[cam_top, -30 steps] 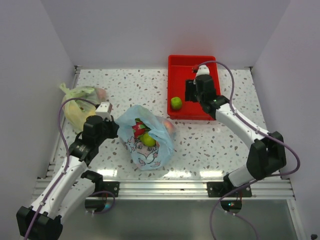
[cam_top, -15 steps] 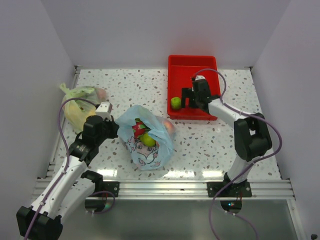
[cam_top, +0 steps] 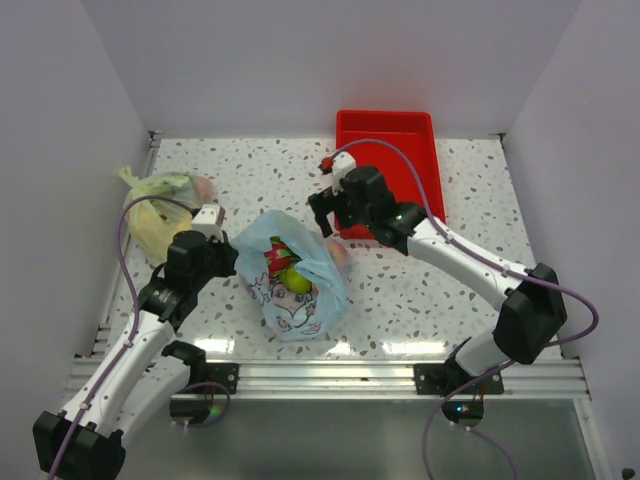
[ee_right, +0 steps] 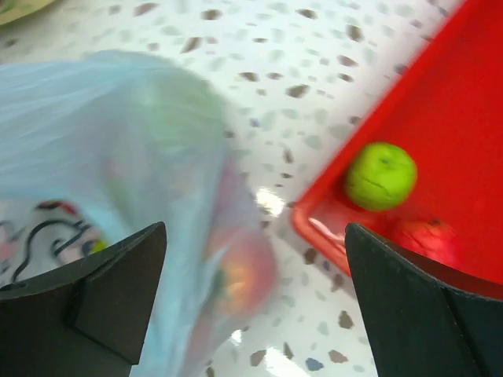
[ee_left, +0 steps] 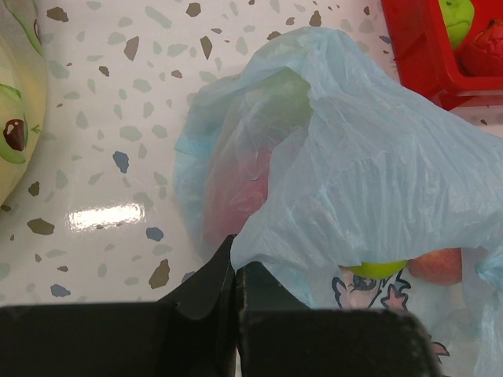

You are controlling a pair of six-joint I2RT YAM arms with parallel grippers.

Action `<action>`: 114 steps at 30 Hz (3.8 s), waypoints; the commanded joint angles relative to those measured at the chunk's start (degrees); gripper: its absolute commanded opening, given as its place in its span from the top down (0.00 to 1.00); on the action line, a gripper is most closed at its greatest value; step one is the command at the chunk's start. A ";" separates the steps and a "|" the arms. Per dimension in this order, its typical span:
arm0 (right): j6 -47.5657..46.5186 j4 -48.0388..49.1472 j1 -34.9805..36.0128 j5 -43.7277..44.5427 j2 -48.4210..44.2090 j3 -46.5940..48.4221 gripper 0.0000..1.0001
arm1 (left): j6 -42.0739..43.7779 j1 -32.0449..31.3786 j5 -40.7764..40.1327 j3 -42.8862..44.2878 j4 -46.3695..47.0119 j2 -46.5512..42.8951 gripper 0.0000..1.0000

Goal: Untie the knot of the plastic bag and take out the fruit

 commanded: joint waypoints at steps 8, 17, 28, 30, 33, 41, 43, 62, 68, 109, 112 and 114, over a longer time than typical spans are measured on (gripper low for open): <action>-13.72 -6.70 22.90 0.33 -1.67 4.61 0.02 | 1.36 0.29 0.86 0.21 2.03 -0.10 1.00; -17.42 -12.77 27.40 -1.25 8.35 8.39 0.06 | 1.36 0.38 0.86 0.12 2.03 -0.19 1.00; -21.20 -11.54 26.09 5.07 15.82 7.51 0.10 | 1.36 0.38 0.94 0.12 1.95 -0.36 1.00; -21.37 -10.93 24.86 4.99 16.88 7.42 0.10 | 1.28 0.38 0.94 0.12 1.95 -0.36 1.00; -21.72 -10.14 23.45 4.55 18.38 7.07 0.10 | 1.36 0.38 0.94 0.21 1.95 -0.45 1.00; -22.25 -8.56 22.22 1.48 22.68 7.25 0.11 | 1.36 0.38 1.03 0.12 1.95 -0.27 1.00; -22.16 -8.20 22.13 0.25 23.30 7.07 0.12 | 1.36 0.38 1.03 0.12 1.95 -0.27 1.00; -18.56 -8.11 22.13 -6.17 13.73 3.73 0.68 | 1.36 0.29 1.12 0.12 2.03 0.17 1.00; -17.07 -8.91 22.13 -8.19 5.30 3.64 0.70 | 1.36 0.38 1.21 0.12 2.03 0.25 1.00; 13.34 -3.10 -24.27 9.82 14.51 4.79 0.24 | 1.36 0.37 1.21 0.12 2.03 -0.10 1.00; 14.04 -3.98 -24.37 11.05 14.25 4.35 0.02 | 1.36 0.38 1.21 0.12 2.03 -0.19 1.00; 14.14 -3.89 -24.36 10.53 13.20 3.65 0.01 | 1.45 0.38 1.21 0.12 2.03 -0.27 1.00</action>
